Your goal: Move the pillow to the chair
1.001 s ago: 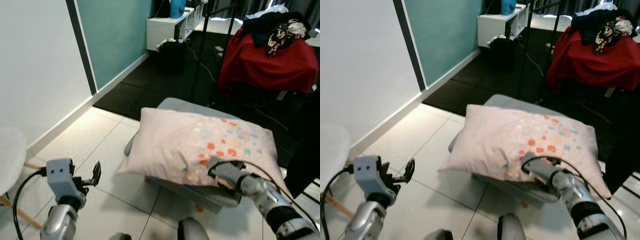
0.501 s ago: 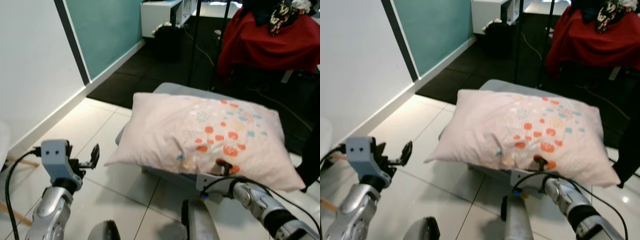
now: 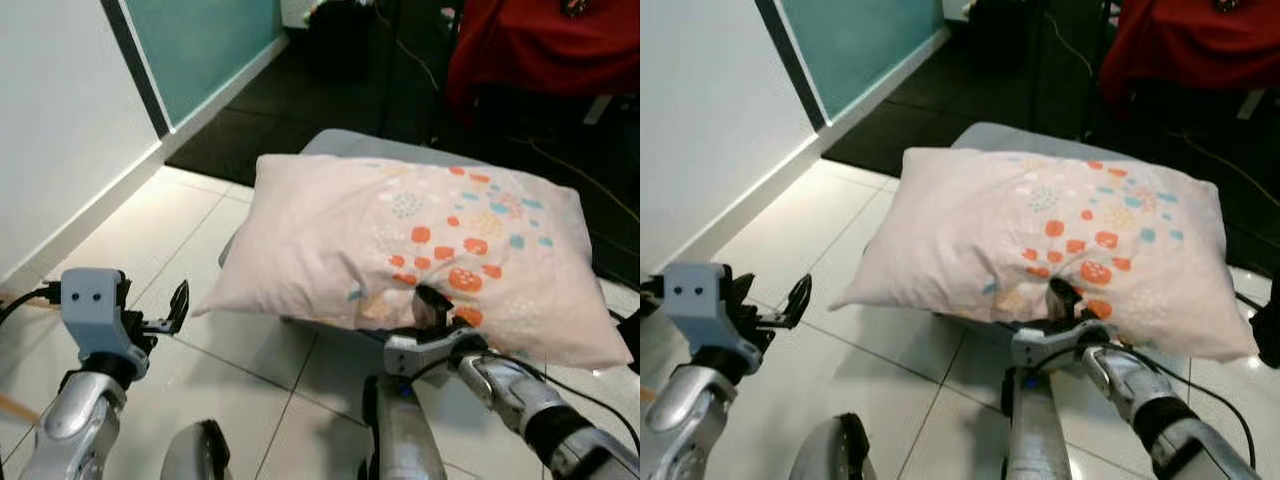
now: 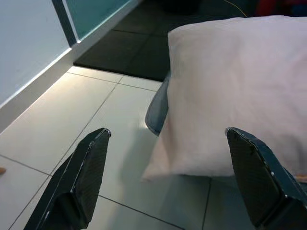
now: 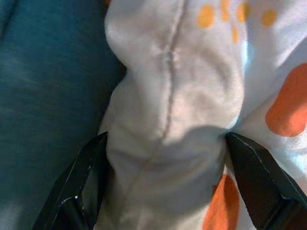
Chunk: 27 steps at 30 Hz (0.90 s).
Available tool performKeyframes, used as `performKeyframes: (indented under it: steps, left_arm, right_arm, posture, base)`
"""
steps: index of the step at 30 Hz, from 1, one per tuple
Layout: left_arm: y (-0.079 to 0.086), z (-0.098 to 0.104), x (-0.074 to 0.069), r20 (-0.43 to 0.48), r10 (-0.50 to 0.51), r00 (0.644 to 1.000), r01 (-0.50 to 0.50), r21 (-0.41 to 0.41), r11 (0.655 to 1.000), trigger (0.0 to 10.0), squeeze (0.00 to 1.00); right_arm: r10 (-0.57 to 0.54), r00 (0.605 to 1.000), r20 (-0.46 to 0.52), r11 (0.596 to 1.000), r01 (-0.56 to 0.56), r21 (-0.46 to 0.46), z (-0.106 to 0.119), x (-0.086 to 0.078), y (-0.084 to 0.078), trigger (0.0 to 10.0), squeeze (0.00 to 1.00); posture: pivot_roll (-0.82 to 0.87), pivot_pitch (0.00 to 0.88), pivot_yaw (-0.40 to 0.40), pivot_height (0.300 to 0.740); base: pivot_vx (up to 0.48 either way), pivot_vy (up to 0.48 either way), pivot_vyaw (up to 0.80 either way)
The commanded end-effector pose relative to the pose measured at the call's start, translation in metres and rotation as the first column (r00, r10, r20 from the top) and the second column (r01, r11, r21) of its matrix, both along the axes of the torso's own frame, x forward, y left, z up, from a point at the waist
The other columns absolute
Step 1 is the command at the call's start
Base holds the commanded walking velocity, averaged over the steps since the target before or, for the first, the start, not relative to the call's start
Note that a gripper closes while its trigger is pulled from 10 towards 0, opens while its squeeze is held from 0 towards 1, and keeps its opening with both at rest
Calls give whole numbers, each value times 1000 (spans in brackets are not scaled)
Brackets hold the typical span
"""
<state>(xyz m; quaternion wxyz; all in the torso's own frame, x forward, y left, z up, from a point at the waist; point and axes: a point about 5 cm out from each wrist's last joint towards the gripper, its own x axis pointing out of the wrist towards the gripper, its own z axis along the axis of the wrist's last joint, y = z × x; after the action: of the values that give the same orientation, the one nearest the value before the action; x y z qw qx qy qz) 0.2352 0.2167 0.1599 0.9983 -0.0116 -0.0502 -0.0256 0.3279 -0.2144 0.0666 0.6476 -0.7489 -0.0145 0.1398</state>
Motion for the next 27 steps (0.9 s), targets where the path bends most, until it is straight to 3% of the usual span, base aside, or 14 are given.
performKeyframes:
  steps: [1, 2, 5, 8, 11, 14, 15, 27]
  left_arm:
    - [4, -1, -4, -27, 5, 1000, -4, 11, 1000, 10000, 0]
    - [3, 4, -4, -23, -1, 1000, 1, 15, 1000, 10000, 0]
    - [3, 6, -4, -23, -2, 1000, 2, 16, 1000, 10000, 0]
    - [2, 10, -6, -19, -8, 1000, 8, 21, 1000, 10000, 0]
    - [1, 11, -7, -26, -15, 1000, 16, 34, 999, 10000, 0]
    - [0, 11, -8, -28, -16, 999, 17, 36, 999, 10000, 0]
    - [0, 12, -9, -32, -15, 999, 16, 36, 999, 10000, 0]
    - [-1, 11, -11, -52, -4, 999, 6, 28, 1000, 10000, 0]
  right_arm:
    - [-4, 1000, 28, 1000, 5, -19, 0, 1, 1, 10000, 0]
    - [-36, 991, 127, 998, 42, -50, 14, 11, -3, 10000, 0]
    - [-41, 987, 154, 997, 50, -58, 18, 13, -4, 10000, 0]
    - [-77, 959, 273, 994, 95, -57, 43, 27, -9, 10000, 0]
    - [-102, 937, 334, 991, 126, -53, 57, 33, -14, 10000, 0]
    - [-120, 936, 331, 988, 145, -50, 61, 36, -17, 10000, 0]
    - [-131, 942, 310, 986, 156, -58, 61, 37, -20, 0, 0]
    - [-183, 946, 266, 977, 204, -53, 62, 39, -30, 0, 0]
  posture:
    - [-75, 317, 63, 511]
    - [-65, 329, 65, 511]
    - [-65, 329, 65, 511]
    - [-55, 350, 64, 511]
    - [-49, 357, 61, 511]
    - [-49, 365, 58, 511]
    - [-48, 368, 56, 511]
    - [-56, 363, 52, 511]
  base:
    - [0, 0, 0]
    - [0, 0, 0]
    - [0, 0, 0]
    - [0, 0, 0]
    - [0, 0, 0]
    - [0, 0, 0]
    - [0, 0, 0]
    - [0, 0, 0]
